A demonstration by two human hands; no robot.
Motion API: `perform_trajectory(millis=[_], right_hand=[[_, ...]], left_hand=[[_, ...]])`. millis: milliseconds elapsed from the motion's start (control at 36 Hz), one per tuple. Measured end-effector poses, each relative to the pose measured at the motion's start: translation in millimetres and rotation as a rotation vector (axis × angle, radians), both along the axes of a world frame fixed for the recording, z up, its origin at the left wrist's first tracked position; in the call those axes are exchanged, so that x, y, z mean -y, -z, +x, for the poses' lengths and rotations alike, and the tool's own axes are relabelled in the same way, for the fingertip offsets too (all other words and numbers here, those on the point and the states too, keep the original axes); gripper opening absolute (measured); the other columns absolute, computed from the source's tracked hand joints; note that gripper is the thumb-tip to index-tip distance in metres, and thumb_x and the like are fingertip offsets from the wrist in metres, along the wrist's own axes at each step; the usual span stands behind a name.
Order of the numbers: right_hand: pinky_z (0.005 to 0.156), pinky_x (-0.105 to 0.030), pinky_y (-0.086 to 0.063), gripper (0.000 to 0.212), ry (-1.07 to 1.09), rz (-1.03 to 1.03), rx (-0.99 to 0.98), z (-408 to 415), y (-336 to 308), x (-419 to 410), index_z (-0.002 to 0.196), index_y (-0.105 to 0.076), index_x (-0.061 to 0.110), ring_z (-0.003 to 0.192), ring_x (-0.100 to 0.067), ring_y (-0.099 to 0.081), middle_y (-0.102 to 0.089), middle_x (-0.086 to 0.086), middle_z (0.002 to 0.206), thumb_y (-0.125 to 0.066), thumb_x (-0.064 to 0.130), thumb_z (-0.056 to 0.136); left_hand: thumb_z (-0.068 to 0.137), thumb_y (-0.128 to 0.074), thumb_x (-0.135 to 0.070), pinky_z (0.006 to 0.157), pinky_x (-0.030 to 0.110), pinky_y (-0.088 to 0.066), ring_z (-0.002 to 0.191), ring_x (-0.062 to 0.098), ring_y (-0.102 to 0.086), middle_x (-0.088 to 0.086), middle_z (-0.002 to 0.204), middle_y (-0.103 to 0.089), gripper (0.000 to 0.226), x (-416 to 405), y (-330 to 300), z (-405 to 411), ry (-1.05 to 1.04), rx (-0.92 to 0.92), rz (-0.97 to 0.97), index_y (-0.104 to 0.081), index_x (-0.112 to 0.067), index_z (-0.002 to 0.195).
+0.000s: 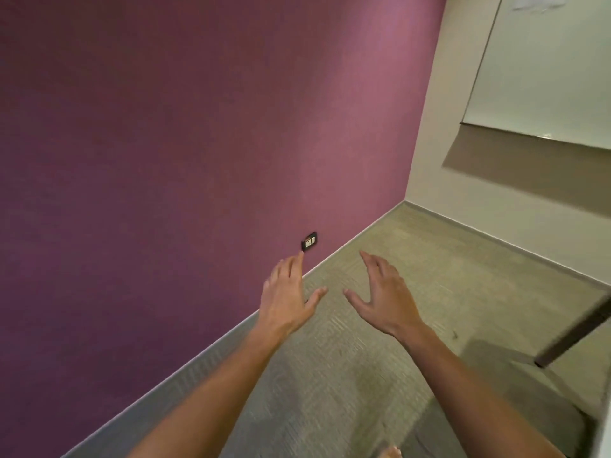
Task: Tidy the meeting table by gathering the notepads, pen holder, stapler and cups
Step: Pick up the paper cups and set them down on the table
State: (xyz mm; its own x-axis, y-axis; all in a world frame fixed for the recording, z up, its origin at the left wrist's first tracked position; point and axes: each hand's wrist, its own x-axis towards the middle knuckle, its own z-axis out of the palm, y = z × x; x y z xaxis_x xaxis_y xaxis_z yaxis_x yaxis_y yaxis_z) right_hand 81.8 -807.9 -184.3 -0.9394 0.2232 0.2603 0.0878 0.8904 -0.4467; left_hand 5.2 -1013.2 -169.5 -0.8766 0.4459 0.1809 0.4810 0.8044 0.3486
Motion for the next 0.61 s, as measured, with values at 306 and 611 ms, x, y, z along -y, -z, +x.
perform_trajectory(millis=[306, 611], right_hand=[[0.106, -0.045, -0.045, 0.087, 0.086, 0.037, -0.024, -95.3, -12.6, -166.9, 0.158, -0.027, 0.018, 0.136, -0.027, -0.044, -0.042, -0.007, 0.152, -0.049, 0.066, 0.088], [0.111, -0.047, -0.042, 0.087, 0.244, 0.050, -0.007, -150.2, -16.2, -314.7, 0.157, -0.027, 0.018, 0.137, -0.028, -0.042, -0.040, -0.009, 0.153, -0.054, 0.064, 0.088]], left_hand=[[0.090, -0.040, -0.074, 0.119, 0.050, -0.029, 0.151, 0.026, -0.021, 0.005, 0.163, -0.026, 0.090, -174.6, 4.1, -122.7, 0.114, 0.022, -0.011, -0.015, -0.019, 0.158], [0.090, -0.041, -0.073, 0.119, 0.050, -0.025, 0.151, 0.029, -0.021, 0.005, 0.163, -0.026, 0.090, -343.4, 5.1, -210.1, 0.229, 0.023, 0.001, -0.016, -0.019, 0.158]])
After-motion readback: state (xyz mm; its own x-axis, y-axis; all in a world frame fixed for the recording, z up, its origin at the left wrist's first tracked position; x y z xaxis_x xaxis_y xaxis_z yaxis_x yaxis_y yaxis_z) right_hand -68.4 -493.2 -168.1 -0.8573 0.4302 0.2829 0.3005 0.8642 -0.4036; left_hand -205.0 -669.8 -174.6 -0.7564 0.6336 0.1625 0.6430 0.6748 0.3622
